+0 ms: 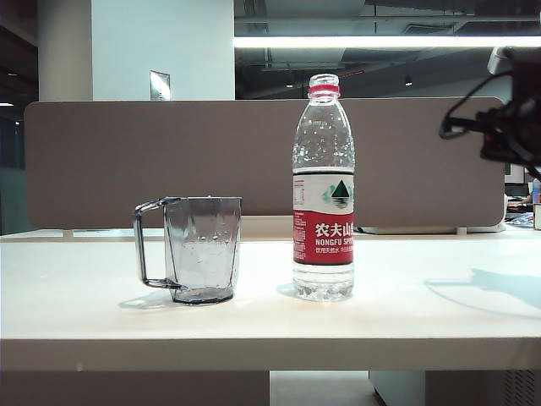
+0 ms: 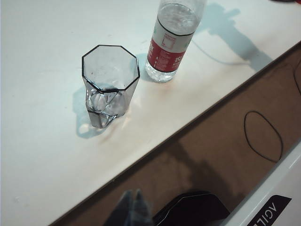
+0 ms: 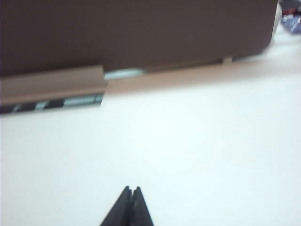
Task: Pick up the mineral water bottle on the table and pour water into the mug until it's full.
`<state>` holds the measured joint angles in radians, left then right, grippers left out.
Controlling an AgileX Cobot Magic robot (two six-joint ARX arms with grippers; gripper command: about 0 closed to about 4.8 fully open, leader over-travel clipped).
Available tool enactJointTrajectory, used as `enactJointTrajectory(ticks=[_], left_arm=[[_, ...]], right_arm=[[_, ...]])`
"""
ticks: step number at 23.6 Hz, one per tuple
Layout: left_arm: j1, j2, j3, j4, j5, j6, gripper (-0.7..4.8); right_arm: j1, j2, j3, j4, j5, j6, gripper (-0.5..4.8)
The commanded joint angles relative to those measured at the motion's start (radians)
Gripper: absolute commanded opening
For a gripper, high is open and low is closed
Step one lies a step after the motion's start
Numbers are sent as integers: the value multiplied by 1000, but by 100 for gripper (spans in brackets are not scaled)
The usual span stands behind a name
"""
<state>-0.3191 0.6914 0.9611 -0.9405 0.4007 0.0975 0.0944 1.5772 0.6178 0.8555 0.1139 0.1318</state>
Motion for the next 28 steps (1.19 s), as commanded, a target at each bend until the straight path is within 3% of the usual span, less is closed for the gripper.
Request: enactJointTrajectory(ticks=[1, 3, 12, 13, 15, 20, 23, 25, 28], left_arm=[[-1, -1, 5, 6, 3, 0, -5], [-1, -1, 5, 7, 3, 0, -5], [-1, -1, 5, 7, 4, 0, -5], [-1, -1, 5, 6, 4, 0, -5], [-1, -1, 5, 6, 4, 0, -5], [-1, -1, 5, 7, 4, 0, -5], [-1, -1, 5, 7, 4, 0, -5], [-1, -1, 5, 7, 3, 0, -5], [-1, -1, 5, 7, 4, 0, -5]], right_arm=[[50, -65, -102, 31, 1, -3, -6], [119, -137, -212, 29, 68, -13, -6], [330, -244, -359, 31, 192, -13, 8], [370, -244, -367, 22, 210, -13, 43], [406, -243, -372, 9, 209, 3, 55], [417, -240, -373, 10, 169, 17, 104], [417, -240, -373, 10, 160, 57, 183], [417, -225, -373, 51, 155, 58, 278], [418, -181, -372, 117, 142, 58, 279]])
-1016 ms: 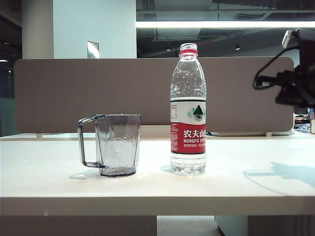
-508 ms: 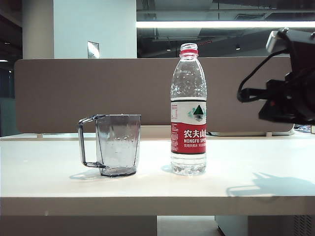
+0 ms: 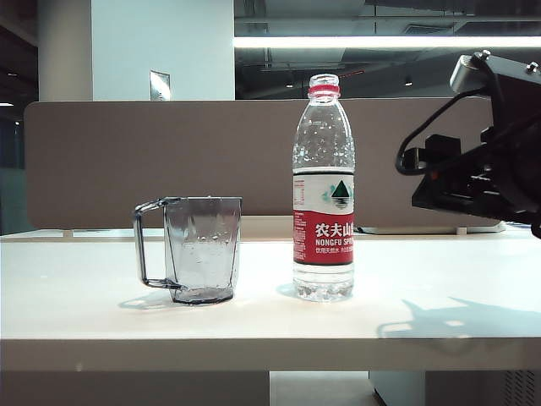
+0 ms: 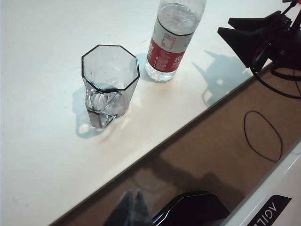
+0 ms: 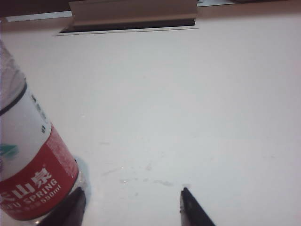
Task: Pick up the mineral water bottle on the table and pour water into the mug until it's full.
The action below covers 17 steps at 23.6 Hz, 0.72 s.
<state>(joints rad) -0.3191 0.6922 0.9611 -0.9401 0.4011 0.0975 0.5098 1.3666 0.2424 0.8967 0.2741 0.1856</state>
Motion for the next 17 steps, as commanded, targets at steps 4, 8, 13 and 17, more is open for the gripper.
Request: enactJointTrajectory(ticks=[4, 8, 13, 17], left_arm=[[-1, -2, 5, 6, 3, 0, -5], [-1, -2, 5, 6, 3, 0, -5], [-1, -2, 5, 6, 3, 0, -5], [-1, -2, 5, 6, 3, 0, -5]], right_arm=[[22, 116, 3, 183, -30, 1, 280], [70, 230, 4, 319, -37, -36, 298], [140, 372, 6, 506, -41, -58, 394], [151, 406, 32, 511, -45, -62, 423]])
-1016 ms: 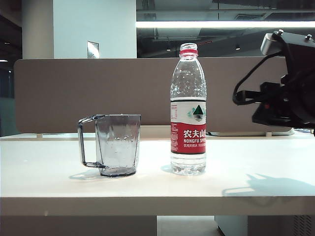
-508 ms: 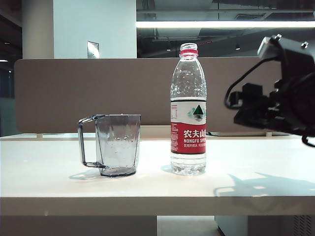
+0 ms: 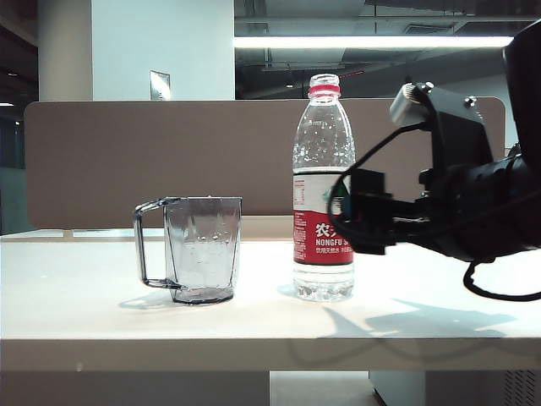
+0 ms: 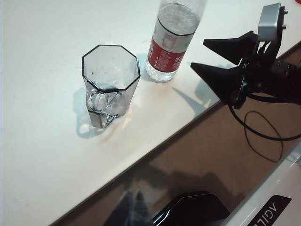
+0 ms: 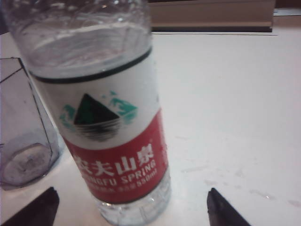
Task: Pick up the mineral water bottle on the table and pour water into the mug until it's full.
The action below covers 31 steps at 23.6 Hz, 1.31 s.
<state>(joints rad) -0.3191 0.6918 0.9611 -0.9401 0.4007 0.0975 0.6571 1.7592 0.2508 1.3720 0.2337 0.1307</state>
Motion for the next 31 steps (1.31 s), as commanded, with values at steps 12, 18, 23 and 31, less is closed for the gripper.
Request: enactJointTrajectory(ticks=[12, 18, 23, 31], left_arm=[[-1, -1, 5, 6, 4, 0, -5], [-1, -1, 5, 6, 4, 0, -5], [-1, -1, 5, 6, 4, 0, -5], [-1, -1, 5, 6, 4, 0, -5]], right_arm=[[3, 54, 169, -56, -34, -7, 443], [3, 131, 248, -55, -34, -7, 443], [1, 185, 310, -56, -26, -7, 440], [-6, 190, 315, -59, 24, -8, 386]])
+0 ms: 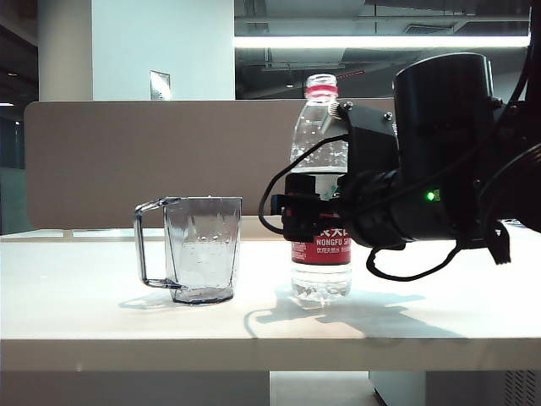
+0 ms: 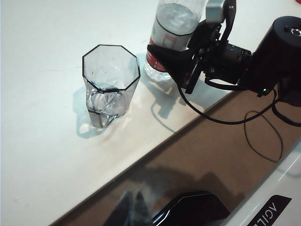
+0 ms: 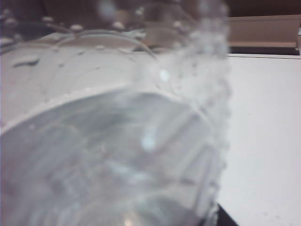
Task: Pick up the mineral water bottle on the table and pour water into the mug until it's full.
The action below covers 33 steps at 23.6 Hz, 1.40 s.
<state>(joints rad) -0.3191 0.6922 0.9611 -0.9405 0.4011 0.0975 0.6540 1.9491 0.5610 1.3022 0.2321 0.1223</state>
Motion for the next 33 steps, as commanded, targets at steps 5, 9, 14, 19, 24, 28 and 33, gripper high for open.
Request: enactJointTrajectory(ticks=[5, 9, 14, 19, 24, 28, 33], left_arm=[[-1, -2, 5, 7, 3, 0, -5], [-1, -2, 5, 7, 3, 0, -5], [-1, -2, 5, 7, 3, 0, -5], [-1, -2, 5, 7, 3, 0, -5], [-1, -2, 5, 7, 3, 0, -5], [-1, -2, 5, 7, 3, 0, -5], [-1, -2, 5, 7, 3, 0, -5]], right_arm=[[-25, 0, 5, 10, 27, 1, 386], [-39, 0, 5, 10, 27, 1, 355], [-40, 0, 5, 5, 27, 1, 322], [-40, 0, 5, -53, 27, -40, 263], [-40, -1, 5, -64, 9, -126, 263], [-40, -1, 5, -68, 10, -184, 260], [-49, -2, 32, -137, 9, -210, 259]])
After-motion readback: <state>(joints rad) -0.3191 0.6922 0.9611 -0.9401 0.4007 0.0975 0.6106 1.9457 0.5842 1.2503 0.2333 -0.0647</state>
